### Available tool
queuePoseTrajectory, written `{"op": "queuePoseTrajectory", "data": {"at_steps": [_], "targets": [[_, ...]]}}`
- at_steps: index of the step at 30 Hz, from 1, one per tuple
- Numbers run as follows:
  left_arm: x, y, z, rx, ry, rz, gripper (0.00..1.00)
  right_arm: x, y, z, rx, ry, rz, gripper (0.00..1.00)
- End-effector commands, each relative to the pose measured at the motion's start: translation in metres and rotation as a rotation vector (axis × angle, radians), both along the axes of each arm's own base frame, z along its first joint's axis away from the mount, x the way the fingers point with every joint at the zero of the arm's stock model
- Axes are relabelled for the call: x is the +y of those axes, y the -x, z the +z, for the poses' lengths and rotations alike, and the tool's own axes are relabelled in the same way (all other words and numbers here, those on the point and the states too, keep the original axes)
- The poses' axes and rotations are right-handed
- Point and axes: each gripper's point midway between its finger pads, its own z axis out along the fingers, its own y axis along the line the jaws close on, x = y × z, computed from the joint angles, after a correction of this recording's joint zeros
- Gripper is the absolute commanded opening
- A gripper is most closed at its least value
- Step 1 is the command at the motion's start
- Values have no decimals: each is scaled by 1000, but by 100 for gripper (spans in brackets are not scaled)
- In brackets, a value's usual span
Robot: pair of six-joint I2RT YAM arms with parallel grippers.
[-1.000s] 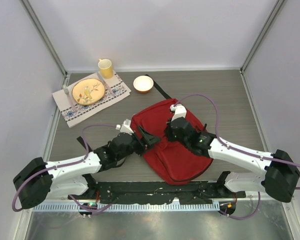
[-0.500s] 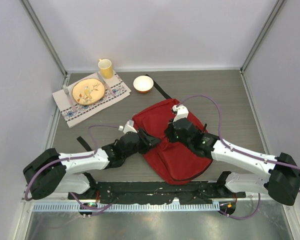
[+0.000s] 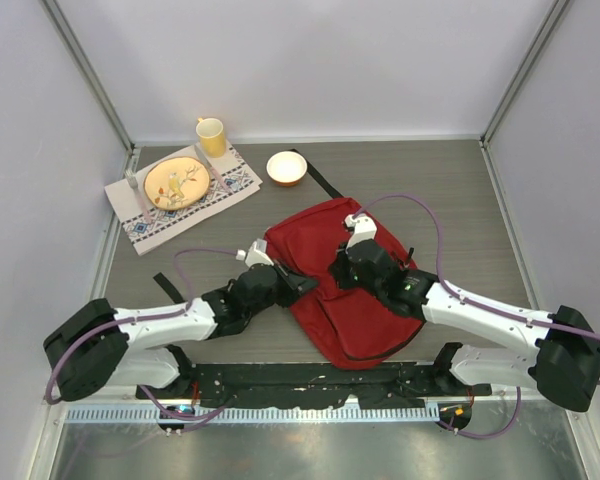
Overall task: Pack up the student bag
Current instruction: Zip the student bag at the center of the board.
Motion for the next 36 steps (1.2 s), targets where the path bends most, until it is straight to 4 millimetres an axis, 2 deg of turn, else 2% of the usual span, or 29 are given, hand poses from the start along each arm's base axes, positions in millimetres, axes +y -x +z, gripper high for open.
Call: {"op": "queuePoseTrajectory", "data": {"at_steps": [1, 7, 8, 9, 11, 12, 15, 19, 30, 36], "targets": [[8, -9, 34, -95, 54, 48, 0, 9, -6, 27, -52, -82, -18, 1], [38, 11, 27, -76, 2, 44, 0, -4, -26, 41, -97, -71, -120, 1], [47, 16, 14, -51, -36, 47, 0, -6, -28, 42, -99, -72, -129, 1], [53, 18, 20, -64, -20, 62, 0, -8, -30, 44, -102, -77, -137, 1], [65, 24, 9, -45, -44, 74, 0, -14, -35, 44, -104, -80, -160, 1], [70, 25, 14, -56, -24, 91, 0, -16, -36, 44, -104, -80, -166, 1], [83, 29, 5, -44, -55, 109, 0, -22, -36, 41, -101, -76, -175, 1], [98, 30, 7, -60, -65, 149, 0, -34, -34, 30, -89, -46, -204, 1], [114, 27, 17, -96, -135, 174, 0, -65, -30, 14, -72, -12, -262, 1], [118, 26, 17, -100, -178, 171, 0, -83, -36, 11, -69, 4, -311, 1]]}}
